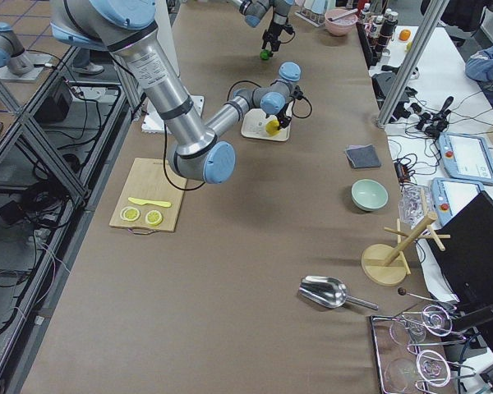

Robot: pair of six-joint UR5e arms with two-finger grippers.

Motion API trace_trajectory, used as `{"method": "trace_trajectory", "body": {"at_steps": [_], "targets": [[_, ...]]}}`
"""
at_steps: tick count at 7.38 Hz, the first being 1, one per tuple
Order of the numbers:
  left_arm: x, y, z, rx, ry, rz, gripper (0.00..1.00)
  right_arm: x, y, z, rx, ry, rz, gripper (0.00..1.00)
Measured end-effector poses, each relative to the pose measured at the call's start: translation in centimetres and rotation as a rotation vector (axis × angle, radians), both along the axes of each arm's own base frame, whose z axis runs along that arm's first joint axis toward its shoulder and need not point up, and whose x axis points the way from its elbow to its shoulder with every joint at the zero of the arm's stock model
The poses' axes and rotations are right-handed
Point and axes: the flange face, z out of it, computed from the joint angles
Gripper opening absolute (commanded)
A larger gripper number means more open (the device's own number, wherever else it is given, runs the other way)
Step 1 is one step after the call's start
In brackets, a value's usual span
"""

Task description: Place all lemons on tray

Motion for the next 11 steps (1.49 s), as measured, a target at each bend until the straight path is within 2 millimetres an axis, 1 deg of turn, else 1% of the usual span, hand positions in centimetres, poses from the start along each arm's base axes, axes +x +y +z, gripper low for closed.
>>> {"method": "trace_trajectory", "body": {"at_steps": [1, 2, 3, 4, 5, 6, 7, 8, 9, 10, 11], "targets": [[0.1, 0.1, 0.2, -0.004, 0.008, 0.005, 0.23, 1.2, -1.0, -0.1, 0.0, -0.01, 0.017, 0.97], [0.3, 0.1, 0.1, -0.014, 0.023, 0.014, 0.03, 2.8, -2.4, -0.2, -0.006, -0.02, 0.037, 0.98], [0.6, 0.2, -0.5, -0.041, 0.059, 0.033, 0.0, 5.5, -4.4, -0.3, -0.02, -0.033, 0.065, 0.99], [0.7, 0.4, -1.3, -0.079, 0.109, 0.057, 0.0, 8.6, -6.3, -0.1, -0.035, -0.047, 0.092, 0.99], [0.3, 0.5, -2.2, -0.1, 0.151, 0.069, 0.0, 11.4, -6.9, 1.2, -0.046, -0.055, 0.109, 0.99], [-0.1, 0.4, -3.3, -0.094, 0.174, 0.068, 0.0, 14.0, -6.0, 4.1, -0.057, -0.052, 0.122, 0.99], [-0.4, 0.2, -4.8, -0.059, 0.178, 0.059, 0.0, 17.2, -4.5, 7.8, -0.063, -0.05, 0.143, 0.99], [-0.7, 0.1, -6.8, 0.005, 0.168, 0.04, 0.0, 20.7, -3.4, 11.2, -0.069, -0.05, 0.173, 0.99], [-1.0, 0.1, -9.1, 0.074, 0.161, 0.022, 0.0, 24.6, -2.7, 14.0, -0.084, -0.048, 0.212, 0.99], [-1.2, 0.3, -11.4, 0.141, 0.161, 0.009, 0.0, 28.8, -2.6, 16.8, -0.115, -0.037, 0.264, 0.99], [-1.0, 0.8, -13.6, 0.212, 0.156, -0.001, 0.0, 32.6, -2.5, 19.5, -0.158, -0.014, 0.319, 0.99]]}}
